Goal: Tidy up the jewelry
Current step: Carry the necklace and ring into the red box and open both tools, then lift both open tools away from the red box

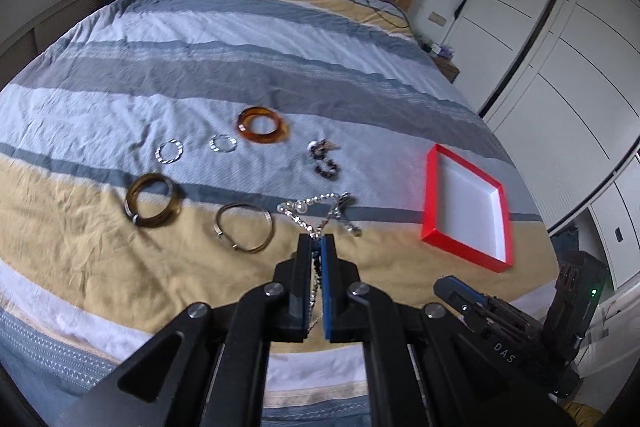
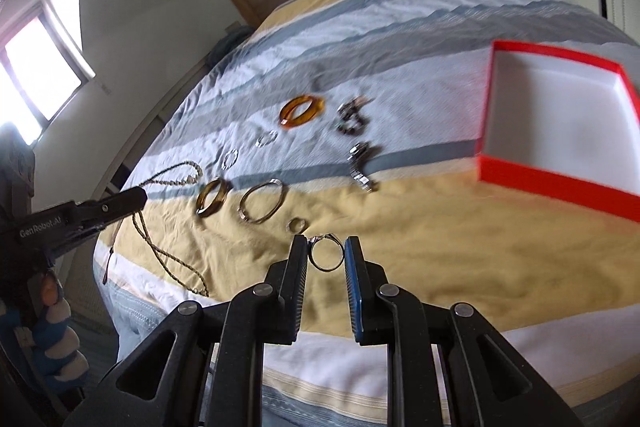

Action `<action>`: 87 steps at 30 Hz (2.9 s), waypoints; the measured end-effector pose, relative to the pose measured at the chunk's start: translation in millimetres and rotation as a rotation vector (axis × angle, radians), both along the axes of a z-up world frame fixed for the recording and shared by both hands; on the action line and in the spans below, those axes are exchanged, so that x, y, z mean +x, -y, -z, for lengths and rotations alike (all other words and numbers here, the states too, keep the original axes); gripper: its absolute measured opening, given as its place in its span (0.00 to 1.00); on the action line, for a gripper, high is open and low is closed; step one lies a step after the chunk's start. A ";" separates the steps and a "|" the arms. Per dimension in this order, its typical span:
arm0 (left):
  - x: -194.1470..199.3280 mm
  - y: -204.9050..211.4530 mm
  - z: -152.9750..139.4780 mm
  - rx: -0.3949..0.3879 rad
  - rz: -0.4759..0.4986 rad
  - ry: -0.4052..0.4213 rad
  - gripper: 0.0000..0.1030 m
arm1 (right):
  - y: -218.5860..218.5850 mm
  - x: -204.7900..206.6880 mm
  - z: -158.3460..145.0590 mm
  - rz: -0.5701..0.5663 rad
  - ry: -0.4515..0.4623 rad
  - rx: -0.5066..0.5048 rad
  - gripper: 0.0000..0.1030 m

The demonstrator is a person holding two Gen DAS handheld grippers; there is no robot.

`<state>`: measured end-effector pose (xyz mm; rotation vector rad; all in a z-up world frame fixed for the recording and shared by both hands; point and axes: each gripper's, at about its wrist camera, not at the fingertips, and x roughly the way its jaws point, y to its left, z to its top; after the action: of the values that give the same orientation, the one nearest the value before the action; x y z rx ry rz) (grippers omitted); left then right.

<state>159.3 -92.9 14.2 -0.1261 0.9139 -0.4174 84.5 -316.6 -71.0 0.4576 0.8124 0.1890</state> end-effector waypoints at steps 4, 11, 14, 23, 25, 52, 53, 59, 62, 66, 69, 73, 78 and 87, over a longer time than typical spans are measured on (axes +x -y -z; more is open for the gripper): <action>14.0 55.3 -22.1 -0.025 0.100 0.031 0.04 | 35.1 -6.7 -10.3 0.062 0.029 -0.030 0.18; 41.5 178.6 -40.7 -0.025 0.278 0.107 0.04 | 115.4 -9.4 -19.0 0.207 0.045 -0.079 0.18; 59.4 234.6 -37.0 -0.030 0.331 0.115 0.04 | 145.1 -3.2 -16.2 0.252 0.037 -0.106 0.18; 94.3 328.4 57.7 0.108 0.444 0.039 0.04 | 198.6 34.2 8.5 0.312 -0.015 -0.175 0.18; 94.3 324.8 93.8 0.177 0.455 -0.005 0.04 | 204.0 42.9 21.7 0.303 -0.050 -0.179 0.18; 57.0 232.7 158.4 0.224 0.200 -0.224 0.05 | 182.6 30.7 42.8 0.181 -0.203 -0.309 0.35; 53.2 225.9 157.5 0.220 0.177 -0.233 0.05 | 181.0 30.3 42.0 0.183 -0.204 -0.314 0.36; 44.9 213.9 145.5 0.191 0.195 -0.237 0.10 | 173.8 23.8 34.7 0.176 -0.175 -0.270 0.36; 51.2 216.0 130.5 0.173 0.229 -0.208 0.24 | 169.3 14.7 23.2 0.180 -0.156 -0.270 0.36; 58.0 223.3 102.0 0.142 0.303 -0.190 0.34 | 165.5 -4.0 2.3 0.193 -0.130 -0.278 0.38; 57.3 220.8 69.8 0.134 0.313 -0.135 0.34 | 161.4 -19.9 -13.3 0.210 -0.109 -0.285 0.38; 49.8 198.9 19.7 0.104 0.302 -0.047 0.34 | 151.0 -38.7 -33.3 0.218 -0.073 -0.284 0.40; 16.6 138.2 -35.9 0.119 0.252 0.093 0.34 | 122.6 -63.6 -63.8 0.205 -0.009 -0.294 0.41; -38.2 -29.4 -101.3 0.184 0.049 0.238 0.34 | 56.7 -94.4 -110.7 0.139 0.107 -0.299 0.41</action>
<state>121.1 -63.5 115.5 0.1124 0.7175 -0.3826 -9.9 -373.2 39.7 0.2180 0.6870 -0.0374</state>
